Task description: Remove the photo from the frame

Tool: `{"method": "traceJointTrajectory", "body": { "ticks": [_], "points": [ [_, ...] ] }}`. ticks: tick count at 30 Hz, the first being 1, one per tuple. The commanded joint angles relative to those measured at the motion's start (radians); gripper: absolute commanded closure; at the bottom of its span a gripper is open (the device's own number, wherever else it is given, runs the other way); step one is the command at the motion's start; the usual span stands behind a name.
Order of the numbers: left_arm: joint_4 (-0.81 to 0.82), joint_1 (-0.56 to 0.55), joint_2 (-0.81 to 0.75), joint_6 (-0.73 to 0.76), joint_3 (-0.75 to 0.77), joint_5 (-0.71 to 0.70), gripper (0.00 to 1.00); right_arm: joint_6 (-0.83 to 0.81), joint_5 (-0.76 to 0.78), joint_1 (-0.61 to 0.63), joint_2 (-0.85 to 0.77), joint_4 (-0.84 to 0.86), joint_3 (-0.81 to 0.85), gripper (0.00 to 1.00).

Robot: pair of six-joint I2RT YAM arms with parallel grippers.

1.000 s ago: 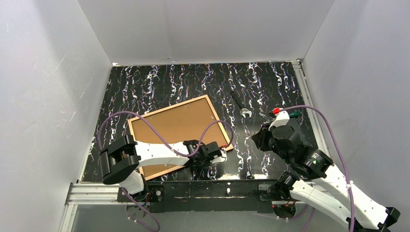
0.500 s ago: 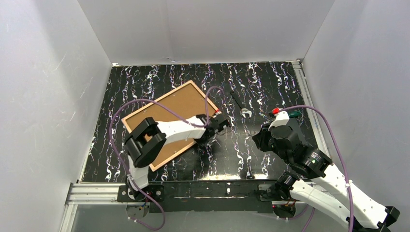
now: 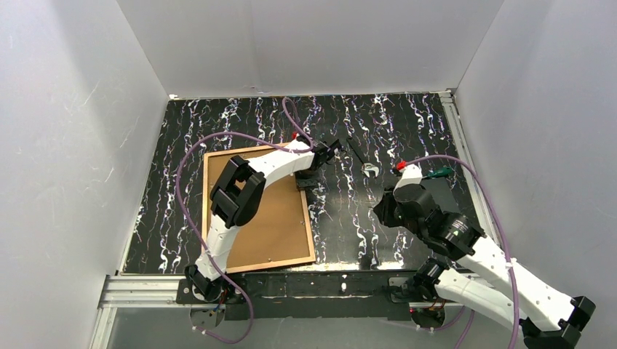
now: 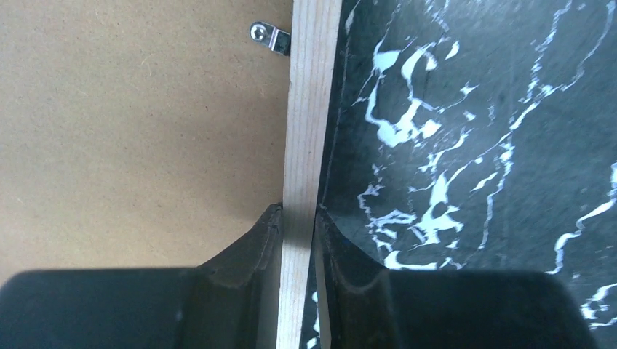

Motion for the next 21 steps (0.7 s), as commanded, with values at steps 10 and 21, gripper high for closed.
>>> {"method": "traceJointTrajectory", "body": {
  "ticks": [10, 21],
  "points": [
    [0.048, 0.074, -0.141, 0.083, -0.065, 0.258, 0.30, -0.004, -0.072, -0.003, 0.181, 0.161, 0.012, 0.99],
    [0.082, 0.211, -0.826, 0.454, -0.561, 0.503, 0.07, -0.135, -0.125, -0.021, 0.637, 0.191, 0.295, 0.99]
  ]
}}
